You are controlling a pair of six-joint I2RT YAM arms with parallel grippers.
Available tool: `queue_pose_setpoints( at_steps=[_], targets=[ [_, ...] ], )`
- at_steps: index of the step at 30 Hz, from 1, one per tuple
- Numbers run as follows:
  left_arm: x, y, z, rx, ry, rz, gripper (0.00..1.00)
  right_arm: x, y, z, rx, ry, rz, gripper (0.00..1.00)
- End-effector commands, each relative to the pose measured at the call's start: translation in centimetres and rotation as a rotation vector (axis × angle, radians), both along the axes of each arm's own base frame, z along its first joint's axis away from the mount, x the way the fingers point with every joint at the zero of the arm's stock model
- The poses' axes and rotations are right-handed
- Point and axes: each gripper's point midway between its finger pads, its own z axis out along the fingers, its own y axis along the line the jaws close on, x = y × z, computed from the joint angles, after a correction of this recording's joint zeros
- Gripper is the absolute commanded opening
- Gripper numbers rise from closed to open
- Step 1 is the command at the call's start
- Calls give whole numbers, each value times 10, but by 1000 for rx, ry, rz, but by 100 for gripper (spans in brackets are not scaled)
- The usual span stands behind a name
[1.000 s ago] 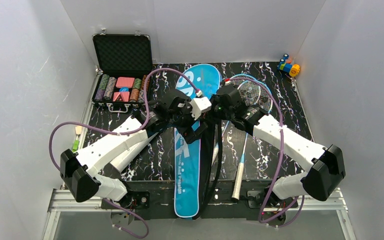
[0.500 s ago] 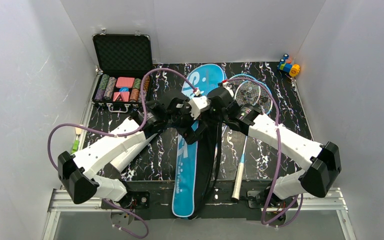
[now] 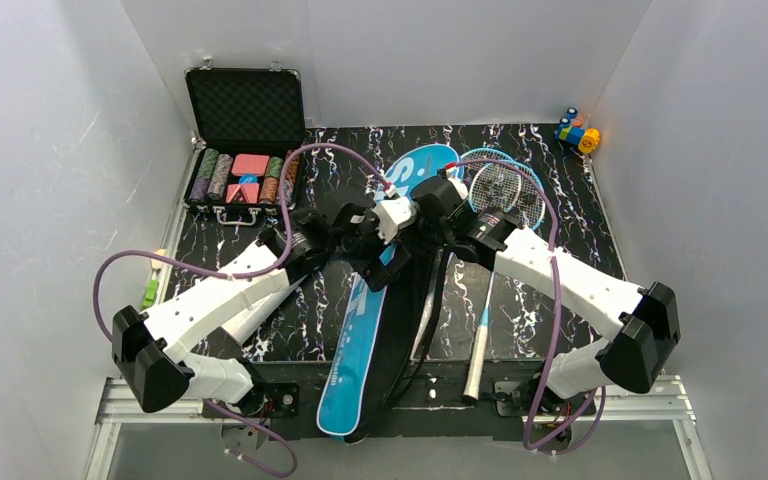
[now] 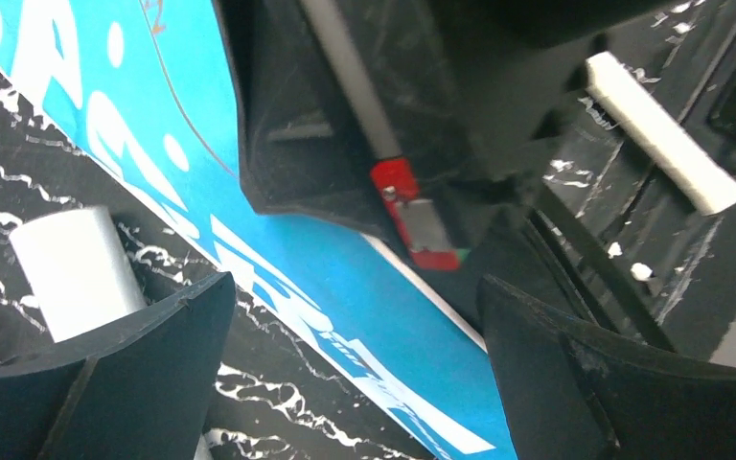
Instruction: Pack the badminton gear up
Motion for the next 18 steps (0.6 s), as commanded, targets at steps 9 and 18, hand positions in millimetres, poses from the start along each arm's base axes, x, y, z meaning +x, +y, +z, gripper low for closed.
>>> queue_pose_setpoints(
  at_steps=[9, 18],
  targets=[
    [23, 13, 0, 77, -130, 61, 66, 7, 3, 34, 81, -58, -52, 1],
    [26, 31, 8, 100, -192, 107, 25, 7, 6, 29, 87, -42, -19, 3]
  ],
)
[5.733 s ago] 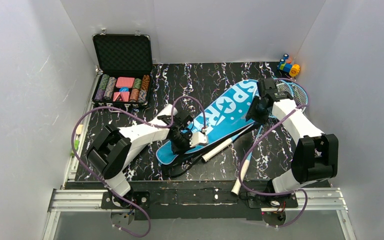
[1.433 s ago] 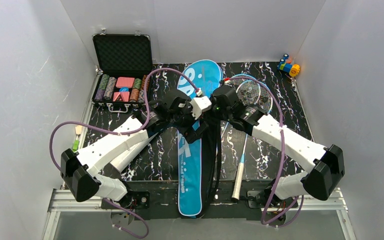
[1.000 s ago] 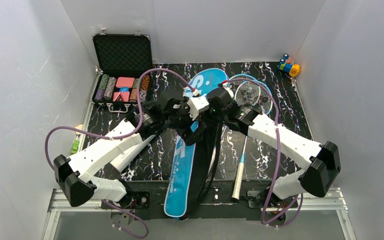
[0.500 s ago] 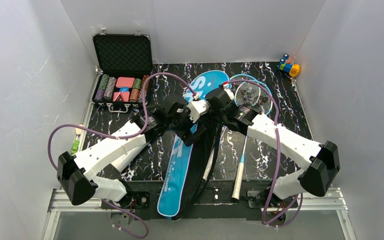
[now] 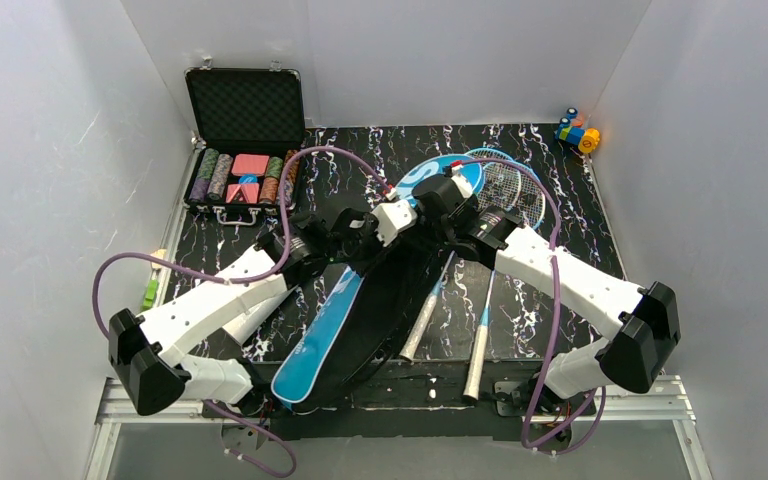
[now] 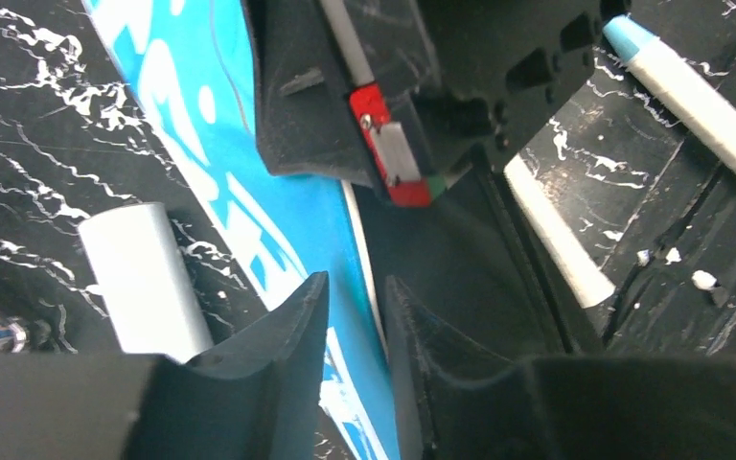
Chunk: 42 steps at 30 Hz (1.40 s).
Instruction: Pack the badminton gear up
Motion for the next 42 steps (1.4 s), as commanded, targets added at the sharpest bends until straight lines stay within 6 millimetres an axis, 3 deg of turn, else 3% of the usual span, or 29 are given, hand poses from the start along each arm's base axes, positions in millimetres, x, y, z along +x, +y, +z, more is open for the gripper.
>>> queue_pose_setpoints(
  at_steps=[1, 5, 12, 15, 18, 22, 25, 29, 33, 42],
  targets=[
    [12, 22, 12, 28, -95, 69, 19, -3, 9, 26, 75, -29, 50, 6],
    [16, 29, 11, 25, -94, 113, 0, -1, -3, 34, 93, -42, 54, 19],
    [22, 36, 10, 5, -85, 166, 0, -15, -38, 49, 145, -50, 77, 47],
    [28, 39, 16, -6, -90, 199, 0, -19, -69, 41, 113, -37, 27, 57],
    [35, 40, 22, -18, -97, 222, 0, -16, -113, 16, 56, -13, -71, 68],
    [43, 37, 43, -39, -145, 216, 0, -4, -170, -33, -87, 76, -203, 70],
    [46, 36, 62, -48, -198, 190, 0, 5, -191, -65, -184, 154, -237, 71],
    [48, 40, 75, -31, -243, 172, 0, 20, -204, -95, -261, 234, -254, 70],
    [47, 44, 76, -10, -240, 174, 0, 34, -205, -122, -306, 299, -238, 69],
    [44, 50, 71, 3, -239, 189, 0, 38, -217, -167, -411, 398, -231, 63]
  ],
)
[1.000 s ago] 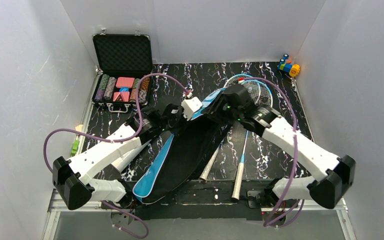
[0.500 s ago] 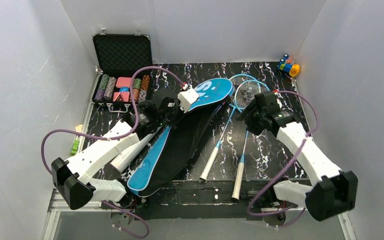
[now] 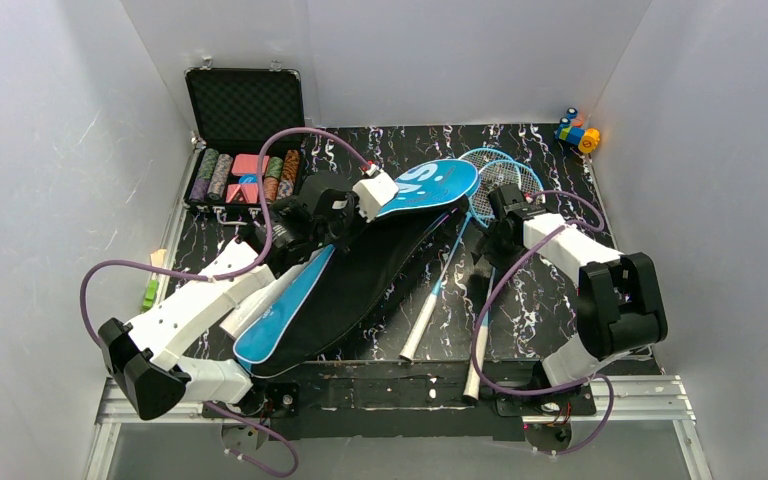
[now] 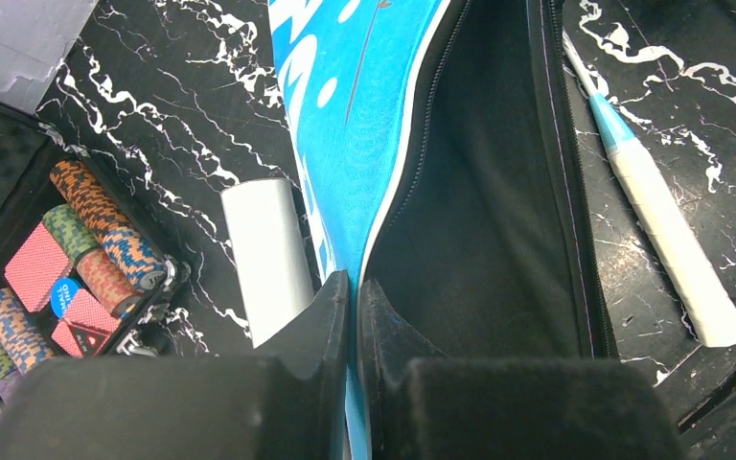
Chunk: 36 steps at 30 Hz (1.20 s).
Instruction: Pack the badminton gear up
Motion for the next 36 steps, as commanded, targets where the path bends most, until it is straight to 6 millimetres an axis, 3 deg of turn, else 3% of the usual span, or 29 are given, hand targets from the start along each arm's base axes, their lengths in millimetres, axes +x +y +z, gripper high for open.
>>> queue_pose_setpoints(
  at_steps=[1, 8, 18, 23, 26, 28, 29, 36],
  targets=[
    [2, 5, 29, -55, -73, 22, 0, 16, -7, 4, -43, -50, 12, 62],
    [8, 7, 28, -50, -58, 53, 0, 6, -13, -10, -62, -16, 21, 62],
    [21, 13, 19, -51, 48, 151, 0, -4, -18, -30, -96, 66, 19, 51],
    [21, 13, 15, -64, 42, 156, 0, -13, -18, -41, -92, 96, 17, 40],
    [21, 14, 11, -66, 31, 152, 0, -19, -18, -41, -91, 87, 22, 25],
    [24, 12, 7, -67, 30, 154, 0, -21, -19, -37, -92, 74, 27, 4],
    [26, 11, 5, -68, 32, 159, 0, -24, -19, -33, -100, 68, 34, 1],
    [35, 0, -21, -71, 81, 186, 0, -49, -9, 13, -115, -32, 129, 1]
  ],
)
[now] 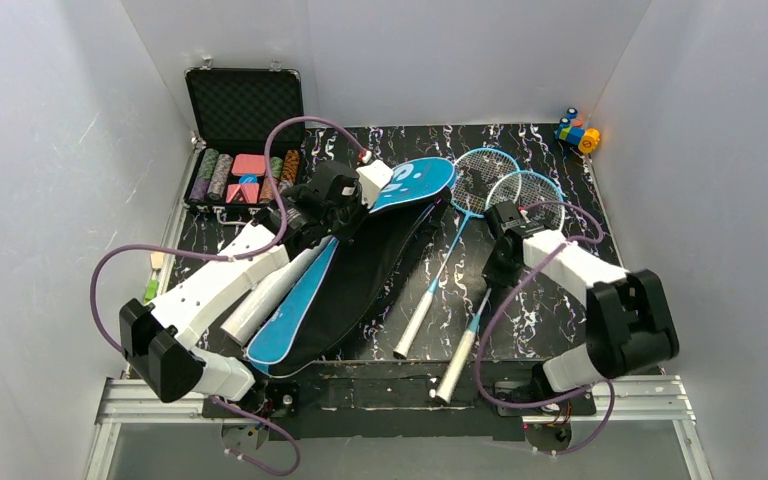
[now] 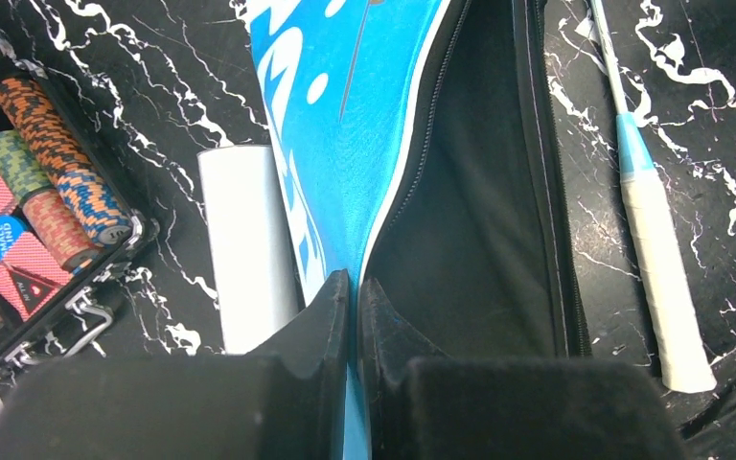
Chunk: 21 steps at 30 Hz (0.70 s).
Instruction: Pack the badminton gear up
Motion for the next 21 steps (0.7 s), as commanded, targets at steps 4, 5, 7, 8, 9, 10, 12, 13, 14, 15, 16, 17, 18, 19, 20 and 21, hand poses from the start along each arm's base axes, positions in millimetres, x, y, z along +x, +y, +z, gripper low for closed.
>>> queue_pose_setpoints(
  at_steps=[4, 5, 7, 8, 9, 10, 12, 13, 14, 15, 16, 17, 18, 19, 20, 21],
  targets=[
    [15, -12, -6, -60, -36, 31, 0, -42, 19, 58, 29, -108, 118, 1],
    [17, -13, -7, -62, -40, 34, 0, -52, 21, 63, 31, -108, 131, 1],
    [20, -14, -11, -58, -44, 43, 0, -76, 24, 70, 33, -82, 162, 1],
    [22, -14, -13, -55, -45, 46, 0, -87, 26, 72, 43, -71, 178, 1],
    [24, -14, -15, -53, -46, 52, 0, -99, 31, 75, 67, -63, 205, 1],
    [25, -15, -17, -52, -46, 53, 0, -112, 36, 76, 90, -47, 226, 1],
    [29, -17, -22, -46, -44, 56, 0, -135, 43, 81, 121, -22, 268, 1],
    [31, -18, -22, -48, -45, 58, 0, -145, 45, 85, 130, -11, 287, 1],
    [32, -19, -23, -47, -45, 59, 0, -154, 49, 89, 141, -4, 314, 1],
    [33, -20, -25, -48, -45, 59, 0, -162, 52, 93, 147, 4, 334, 1],
    [35, -22, -27, -46, -43, 59, 0, -170, 56, 97, 153, 12, 366, 1],
    [37, -23, -29, -43, -40, 59, 0, -177, 61, 100, 153, 25, 398, 1],
    [39, -25, -30, -43, -38, 60, 0, -182, 64, 103, 146, 40, 424, 1],
    [40, -26, -31, -42, -35, 60, 0, -189, 68, 107, 129, 46, 468, 1],
    [42, -28, -33, -41, -30, 60, 0, -192, 73, 114, 107, 53, 494, 1],
    [43, -30, -34, -42, -27, 59, 0, -197, 78, 115, 82, 66, 528, 1]
  ],
)
